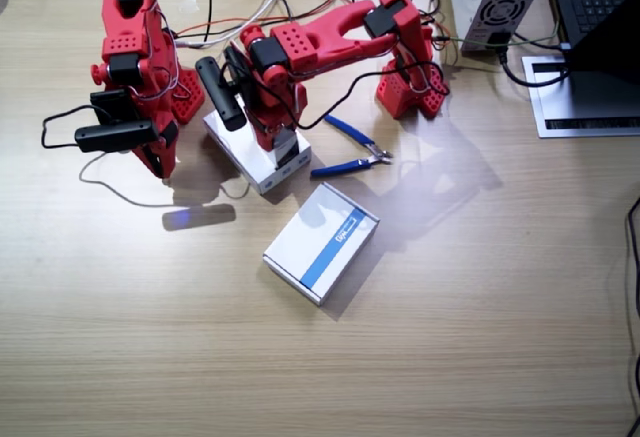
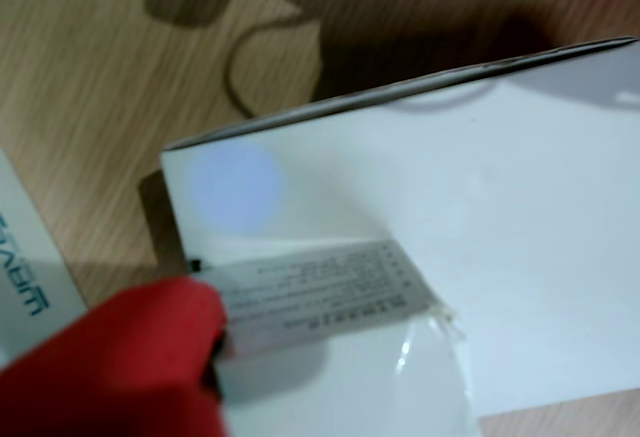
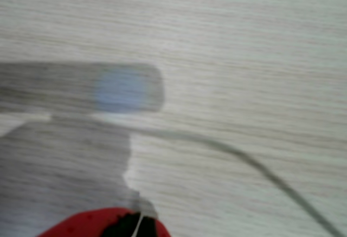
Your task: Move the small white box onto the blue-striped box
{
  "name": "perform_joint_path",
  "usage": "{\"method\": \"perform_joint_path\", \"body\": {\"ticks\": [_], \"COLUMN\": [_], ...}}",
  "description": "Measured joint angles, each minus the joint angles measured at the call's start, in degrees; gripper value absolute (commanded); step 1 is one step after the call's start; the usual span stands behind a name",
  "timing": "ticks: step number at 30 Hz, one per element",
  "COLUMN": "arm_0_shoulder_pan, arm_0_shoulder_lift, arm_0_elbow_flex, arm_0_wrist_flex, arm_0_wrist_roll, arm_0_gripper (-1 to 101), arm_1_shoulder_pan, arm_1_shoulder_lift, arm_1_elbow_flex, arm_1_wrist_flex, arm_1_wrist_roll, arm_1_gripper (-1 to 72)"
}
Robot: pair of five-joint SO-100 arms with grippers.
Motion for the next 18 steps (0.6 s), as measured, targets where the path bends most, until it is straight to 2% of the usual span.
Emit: {"method": "perform_joint_path", "body": {"ticks": [9, 18], "arm_0_shoulder_pan": [-0.4, -11.5], "arm_0_shoulder_lift": [6.9, 12.0], "arm_0_elbow_flex": [0.2, 0.2], "arm_0_wrist_flex": [0.2, 0.4], "arm_0_wrist_roll": [1.9, 7.6], "arm_0_gripper": [12, 12], "arm_1_shoulder_pan": [0.0, 0.0], "arm_1_shoulder_lift": [0.0, 0.0], "arm_1_elbow_flex": [0.0, 0.0], "arm_1_wrist_flex": [0.0, 0.0], "arm_1_wrist_roll": [-0.4, -0.4], "arm_1_gripper": [0.2, 0.2]}}
